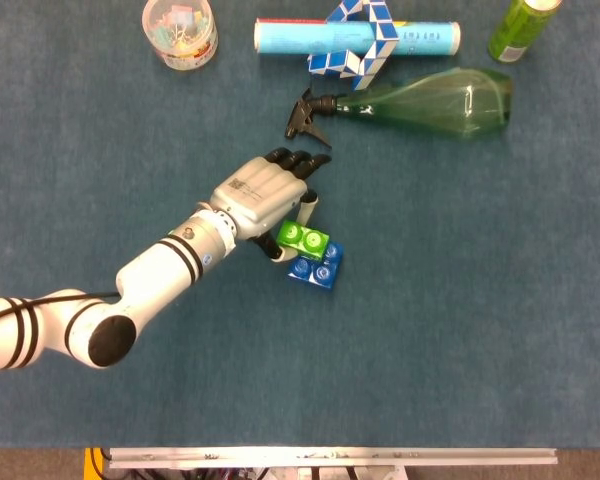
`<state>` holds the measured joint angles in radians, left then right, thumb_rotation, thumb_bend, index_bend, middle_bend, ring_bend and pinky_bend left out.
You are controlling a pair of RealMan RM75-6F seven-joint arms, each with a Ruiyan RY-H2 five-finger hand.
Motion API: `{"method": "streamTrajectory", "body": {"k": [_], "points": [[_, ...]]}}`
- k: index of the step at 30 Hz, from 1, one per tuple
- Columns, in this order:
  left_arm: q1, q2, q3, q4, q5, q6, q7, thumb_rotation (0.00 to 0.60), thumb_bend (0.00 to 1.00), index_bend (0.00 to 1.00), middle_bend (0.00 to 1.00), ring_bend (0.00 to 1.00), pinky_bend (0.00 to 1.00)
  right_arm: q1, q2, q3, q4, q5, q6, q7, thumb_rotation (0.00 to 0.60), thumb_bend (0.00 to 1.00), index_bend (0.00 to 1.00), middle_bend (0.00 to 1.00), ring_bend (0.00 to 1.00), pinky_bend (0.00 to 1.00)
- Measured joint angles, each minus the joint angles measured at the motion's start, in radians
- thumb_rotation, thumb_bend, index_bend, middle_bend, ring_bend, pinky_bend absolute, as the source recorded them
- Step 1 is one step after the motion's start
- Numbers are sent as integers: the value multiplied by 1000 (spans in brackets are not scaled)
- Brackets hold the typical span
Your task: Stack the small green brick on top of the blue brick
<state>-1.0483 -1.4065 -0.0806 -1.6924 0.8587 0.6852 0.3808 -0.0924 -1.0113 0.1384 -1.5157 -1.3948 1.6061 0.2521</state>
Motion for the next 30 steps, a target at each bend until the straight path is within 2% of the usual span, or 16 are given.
{"method": "streamTrajectory", "body": {"k": [30], "points": [[-64,-42,39,5,-76,39,40,600,261,548,0,0,71,-2,1,0,1,-4,1,7,600,122,75,104,64,254]]}}
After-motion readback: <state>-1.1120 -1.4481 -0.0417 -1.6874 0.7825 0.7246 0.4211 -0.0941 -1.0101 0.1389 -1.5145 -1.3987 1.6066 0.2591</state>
